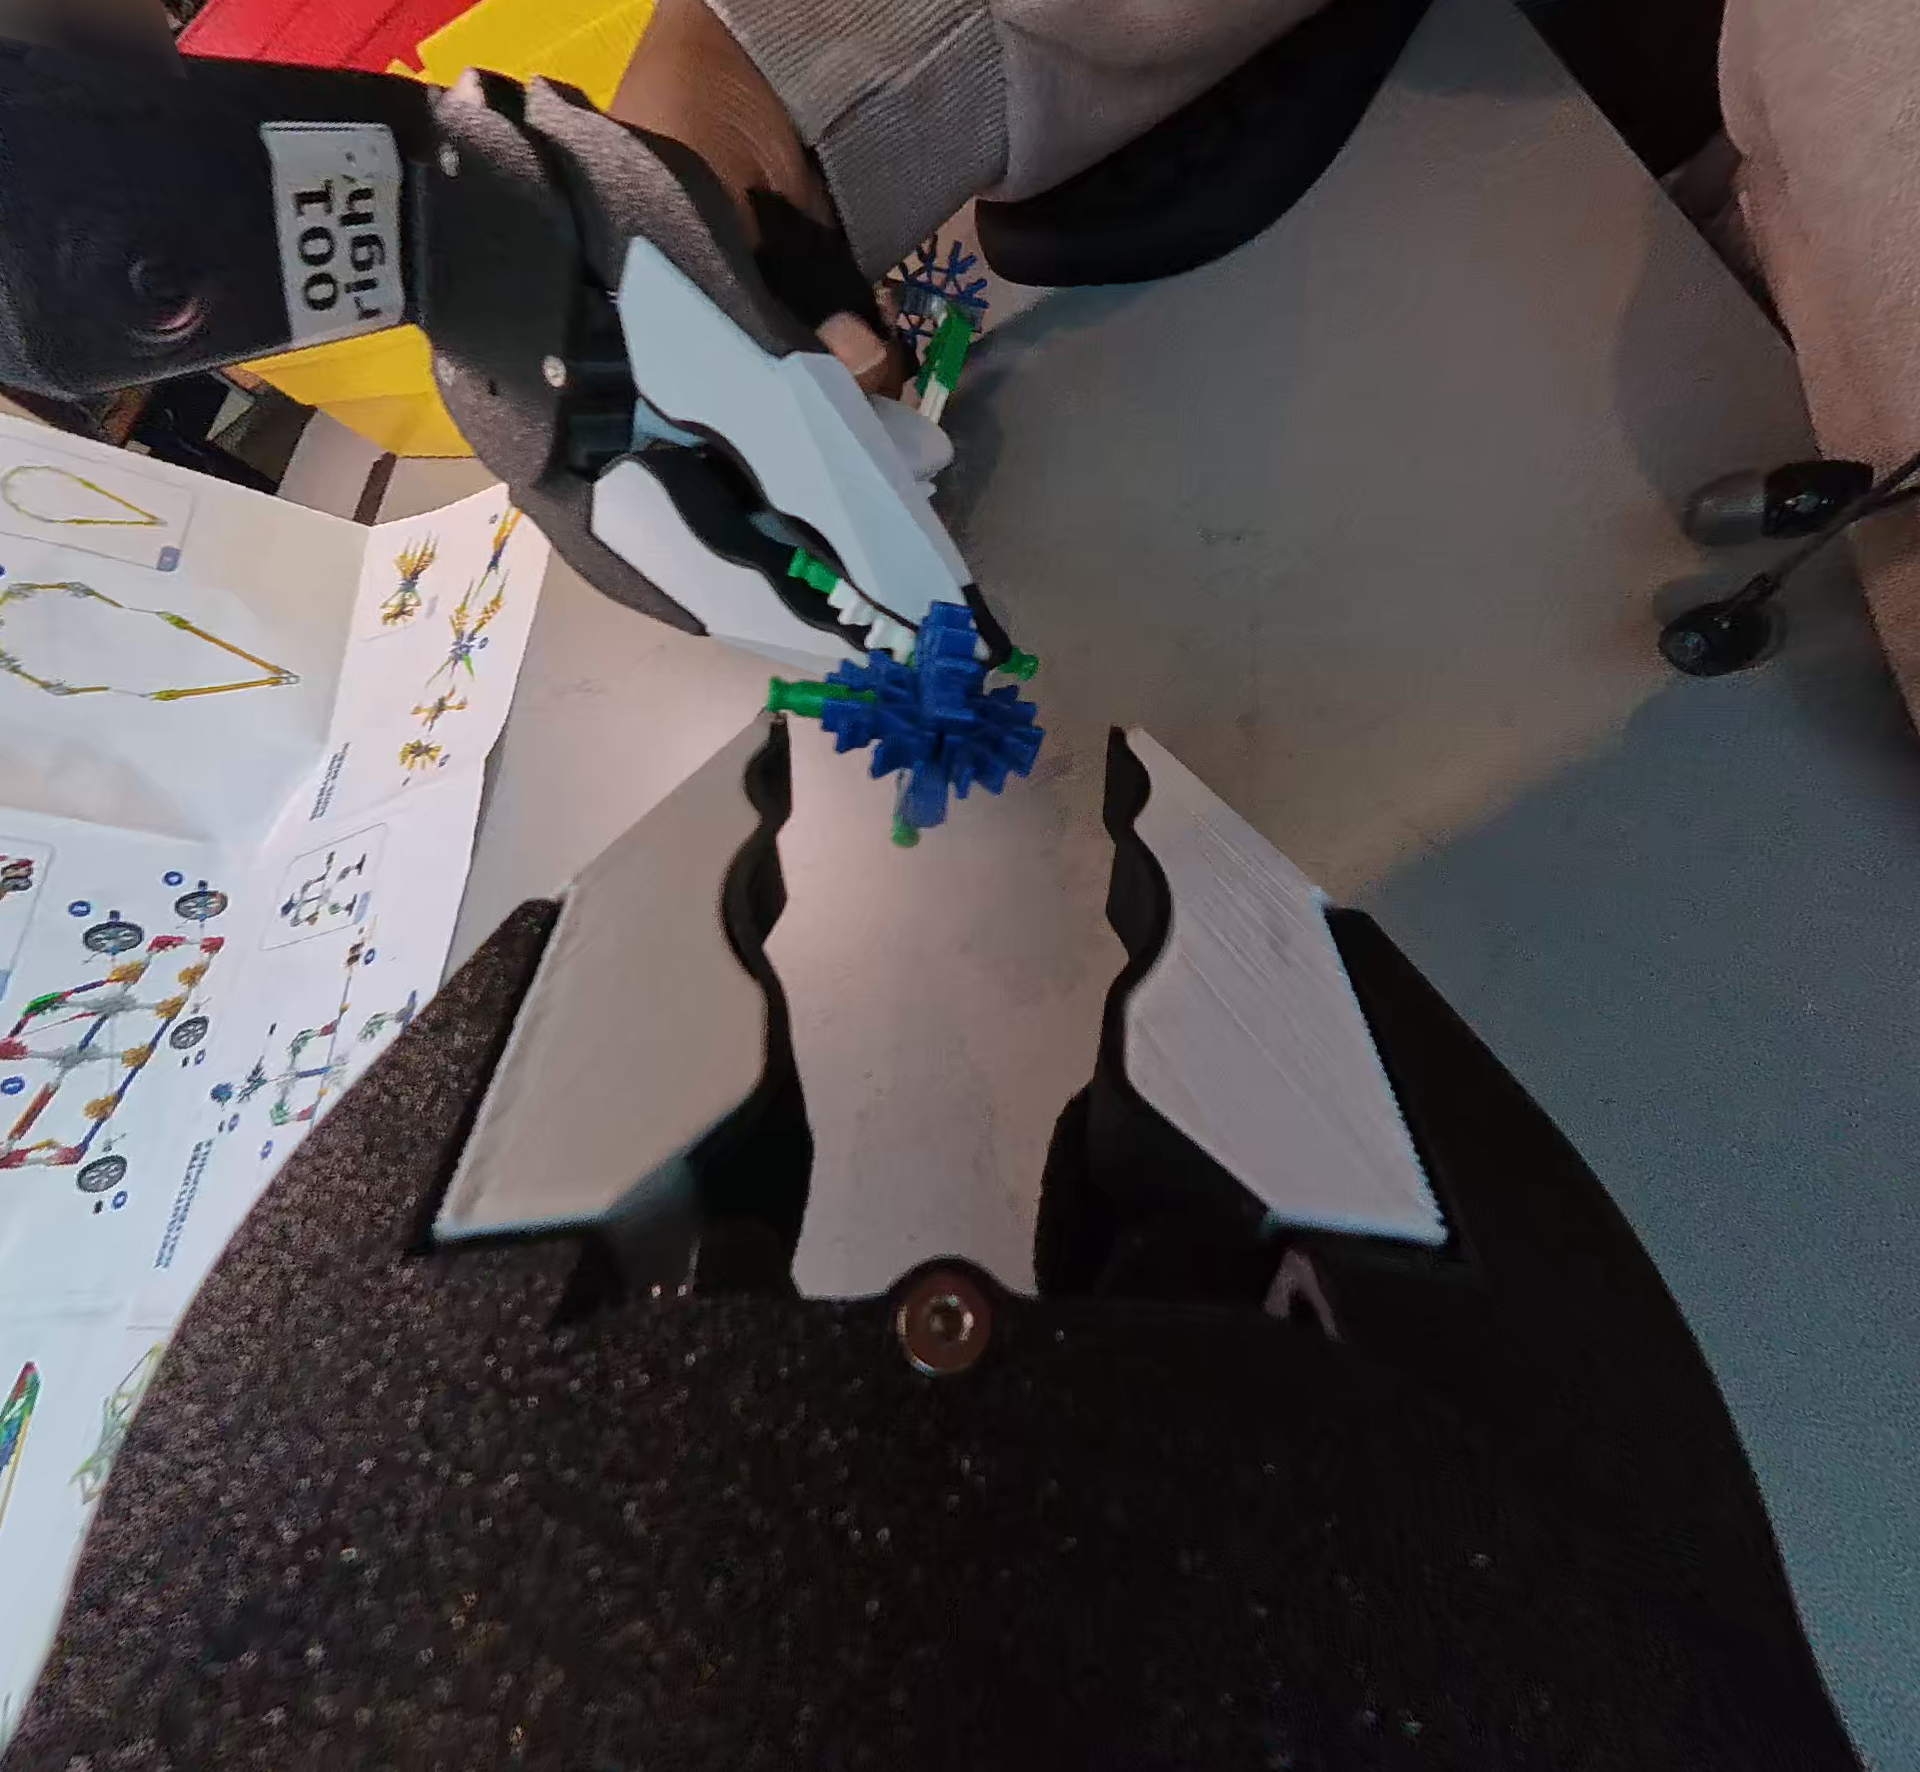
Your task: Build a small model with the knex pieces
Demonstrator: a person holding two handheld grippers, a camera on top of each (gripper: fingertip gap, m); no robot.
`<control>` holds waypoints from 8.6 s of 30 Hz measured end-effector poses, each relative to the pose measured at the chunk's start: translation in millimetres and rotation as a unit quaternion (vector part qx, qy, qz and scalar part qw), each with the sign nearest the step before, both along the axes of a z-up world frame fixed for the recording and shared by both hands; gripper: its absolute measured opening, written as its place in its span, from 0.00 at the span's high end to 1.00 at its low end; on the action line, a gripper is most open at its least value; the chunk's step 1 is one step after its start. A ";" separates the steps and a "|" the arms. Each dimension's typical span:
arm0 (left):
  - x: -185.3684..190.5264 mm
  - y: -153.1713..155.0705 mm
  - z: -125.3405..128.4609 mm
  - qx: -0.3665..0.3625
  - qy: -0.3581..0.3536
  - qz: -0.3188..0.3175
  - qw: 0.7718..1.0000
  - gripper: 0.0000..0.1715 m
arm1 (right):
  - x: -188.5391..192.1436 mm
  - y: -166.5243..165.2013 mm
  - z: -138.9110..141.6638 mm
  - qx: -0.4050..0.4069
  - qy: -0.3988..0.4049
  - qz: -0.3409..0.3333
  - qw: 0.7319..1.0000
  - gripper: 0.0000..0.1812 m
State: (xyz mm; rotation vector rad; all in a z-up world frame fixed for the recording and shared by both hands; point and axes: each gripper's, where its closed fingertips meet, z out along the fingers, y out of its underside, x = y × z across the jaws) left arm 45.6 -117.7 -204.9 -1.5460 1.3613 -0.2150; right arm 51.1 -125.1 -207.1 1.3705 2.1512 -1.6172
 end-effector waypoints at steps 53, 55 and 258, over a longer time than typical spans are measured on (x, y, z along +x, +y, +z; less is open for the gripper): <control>-21.9 22.8 30.5 -0.310 -0.321 0.068 0.893 0.97 | -32.8 34.1 22.7 0.296 0.215 -0.133 0.921 0.83; -22.3 22.0 34.6 -0.307 -0.323 0.063 0.893 0.97 | -31.8 32.6 26.2 0.281 0.218 -0.133 0.925 0.83; -13.1 18.5 66.4 -0.196 -0.360 0.022 0.912 0.96 | -36.3 21.6 81.5 0.096 0.302 -0.203 0.926 0.97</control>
